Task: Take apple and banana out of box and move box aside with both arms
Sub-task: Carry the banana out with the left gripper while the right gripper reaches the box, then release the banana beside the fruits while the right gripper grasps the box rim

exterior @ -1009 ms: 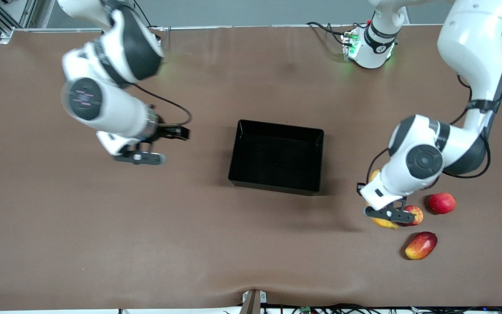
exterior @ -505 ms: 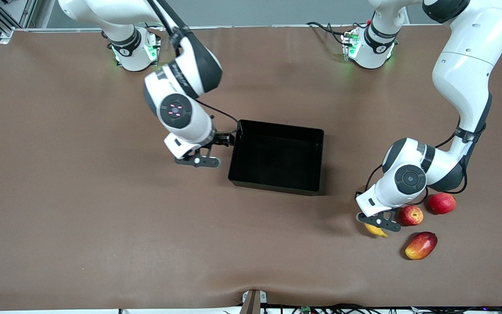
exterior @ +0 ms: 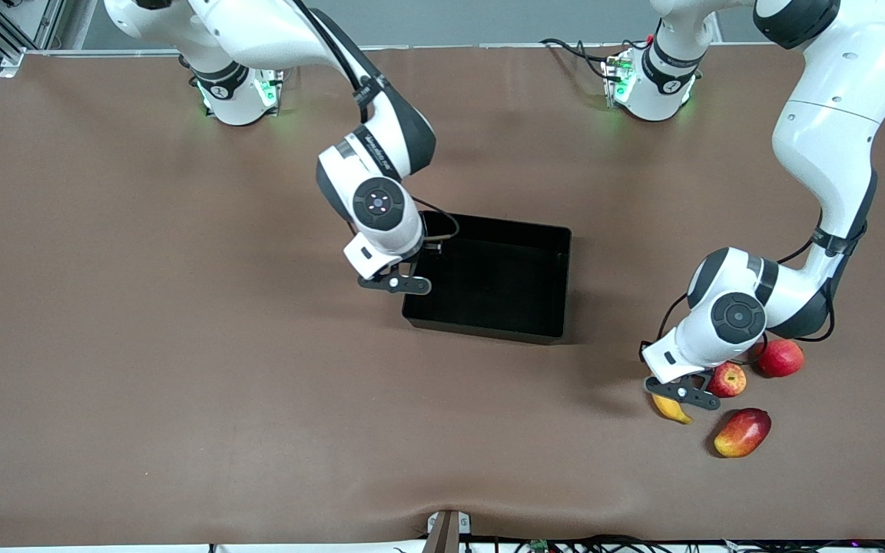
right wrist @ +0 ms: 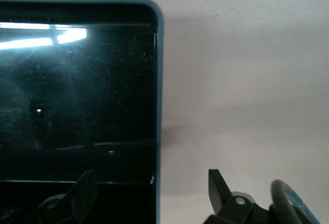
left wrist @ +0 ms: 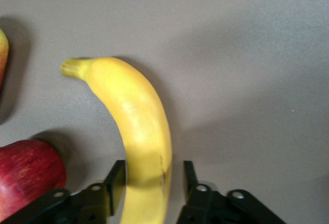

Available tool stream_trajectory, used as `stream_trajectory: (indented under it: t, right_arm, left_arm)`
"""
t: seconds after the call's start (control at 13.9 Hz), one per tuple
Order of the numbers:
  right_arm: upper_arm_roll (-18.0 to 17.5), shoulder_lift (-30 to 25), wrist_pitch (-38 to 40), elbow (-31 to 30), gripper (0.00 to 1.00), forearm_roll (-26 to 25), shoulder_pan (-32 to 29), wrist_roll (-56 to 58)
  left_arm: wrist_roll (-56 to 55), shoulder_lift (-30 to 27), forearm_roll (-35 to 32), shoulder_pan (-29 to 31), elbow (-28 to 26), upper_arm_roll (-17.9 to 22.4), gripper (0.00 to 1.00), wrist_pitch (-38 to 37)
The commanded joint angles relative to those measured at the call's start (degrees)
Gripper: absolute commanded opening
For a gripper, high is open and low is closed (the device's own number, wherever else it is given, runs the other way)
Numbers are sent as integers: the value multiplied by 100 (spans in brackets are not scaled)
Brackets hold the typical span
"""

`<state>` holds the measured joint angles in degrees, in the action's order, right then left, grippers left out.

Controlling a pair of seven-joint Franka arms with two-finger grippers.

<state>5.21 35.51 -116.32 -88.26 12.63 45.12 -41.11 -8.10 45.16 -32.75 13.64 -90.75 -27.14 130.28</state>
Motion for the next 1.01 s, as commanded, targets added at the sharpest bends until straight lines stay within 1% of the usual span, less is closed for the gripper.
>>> stream_trajectory:
  t: [0.0,0.07,0.14,0.22,0.36,0.5,0.65,0.72,0.86,0.94]
  right_arm:
    - [76,70,-84,-15,51,-111,102,-108]
    - [76,122,-110,-24,31,-164,129,-108]
    - [76,131,-153,-33,7,-182,138,-108]
    - [76,132,-145,-42,0,-182,138,-117]
    - [76,123,-110,-51,0,-182,120,-108]
    - [76,88,-75,-42,0,-182,85,-108]
    - [94,18,170,11,0,-173,50,-108]
    - [111,-113,250,11,0,-173,-11,-82]
    - [103,-438,530,11,0,-121,-344,-29]
    - [94,-596,653,20,0,-103,-485,-3]
  left_arm:
    - [-69,-226,-143,42,-75,-37,100,6]
    - [-69,-427,-135,33,-75,-46,100,-81]
    - [-51,-620,-56,33,-40,-72,100,-352]
    - [-34,-866,-12,42,-5,-116,100,-624]
    - [2,-1410,303,59,4,-152,100,-776]
    - [28,-1973,690,322,-4,-169,100,-864]
    - [37,-2570,1172,420,4,-161,100,-1476]
    - [20,-2895,1349,437,4,-126,100,-1758]
    - [54,-3406,1438,647,13,-160,100,-2417]
    - [63,-3669,1665,675,4,-152,100,-2681]
